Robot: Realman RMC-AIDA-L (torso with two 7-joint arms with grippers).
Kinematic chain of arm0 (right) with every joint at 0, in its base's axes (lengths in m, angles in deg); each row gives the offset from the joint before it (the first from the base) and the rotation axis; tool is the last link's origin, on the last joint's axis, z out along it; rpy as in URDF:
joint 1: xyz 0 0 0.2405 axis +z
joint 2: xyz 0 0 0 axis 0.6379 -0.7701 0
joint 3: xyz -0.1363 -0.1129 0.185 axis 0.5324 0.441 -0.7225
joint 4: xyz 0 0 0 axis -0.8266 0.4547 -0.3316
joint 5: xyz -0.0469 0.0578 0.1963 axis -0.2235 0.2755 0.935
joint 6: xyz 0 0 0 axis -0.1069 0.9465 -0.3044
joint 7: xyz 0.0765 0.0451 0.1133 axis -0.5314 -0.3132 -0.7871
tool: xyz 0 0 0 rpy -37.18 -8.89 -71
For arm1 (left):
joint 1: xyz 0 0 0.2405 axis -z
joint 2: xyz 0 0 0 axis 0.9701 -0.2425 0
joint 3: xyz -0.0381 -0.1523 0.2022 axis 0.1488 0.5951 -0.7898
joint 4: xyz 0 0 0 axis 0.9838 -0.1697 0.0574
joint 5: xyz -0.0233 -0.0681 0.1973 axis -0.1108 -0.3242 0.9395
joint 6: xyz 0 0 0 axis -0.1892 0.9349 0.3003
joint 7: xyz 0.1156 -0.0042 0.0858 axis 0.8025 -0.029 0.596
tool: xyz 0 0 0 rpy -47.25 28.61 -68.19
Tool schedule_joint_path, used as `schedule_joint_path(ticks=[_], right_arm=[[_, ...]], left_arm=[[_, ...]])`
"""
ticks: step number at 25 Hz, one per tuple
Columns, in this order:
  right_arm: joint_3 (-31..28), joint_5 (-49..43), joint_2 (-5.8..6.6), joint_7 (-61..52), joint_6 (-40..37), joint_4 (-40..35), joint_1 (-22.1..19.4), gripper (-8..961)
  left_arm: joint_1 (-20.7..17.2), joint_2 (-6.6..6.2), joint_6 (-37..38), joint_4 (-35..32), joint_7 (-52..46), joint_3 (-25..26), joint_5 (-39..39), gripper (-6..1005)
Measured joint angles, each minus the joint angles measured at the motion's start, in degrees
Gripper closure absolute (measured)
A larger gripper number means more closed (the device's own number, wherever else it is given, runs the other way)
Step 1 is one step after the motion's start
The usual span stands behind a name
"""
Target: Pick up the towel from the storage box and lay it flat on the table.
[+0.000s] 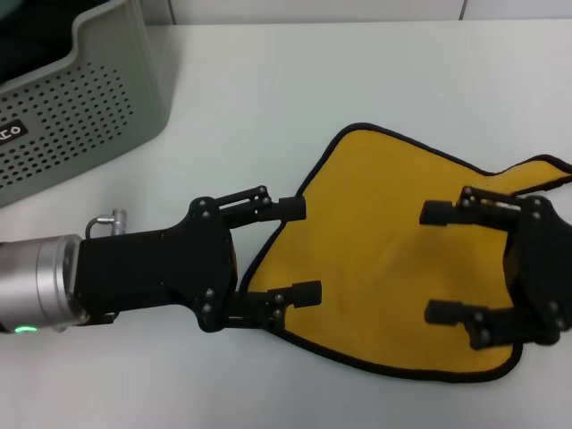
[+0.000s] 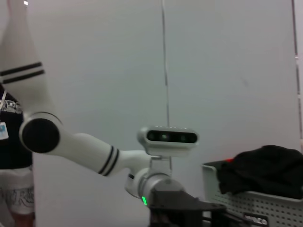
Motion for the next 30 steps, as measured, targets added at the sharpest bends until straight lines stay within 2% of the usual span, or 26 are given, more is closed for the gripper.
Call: schedule_joint_path(ticks=[30], right_arm=[[0.09,-1.37,-0.07,-0.95,-2.59,0.81,-0.1,109]], left_arm=[[-0.19,-0.1,1.86,0.7,-0.31,0.18,0.02,154]])
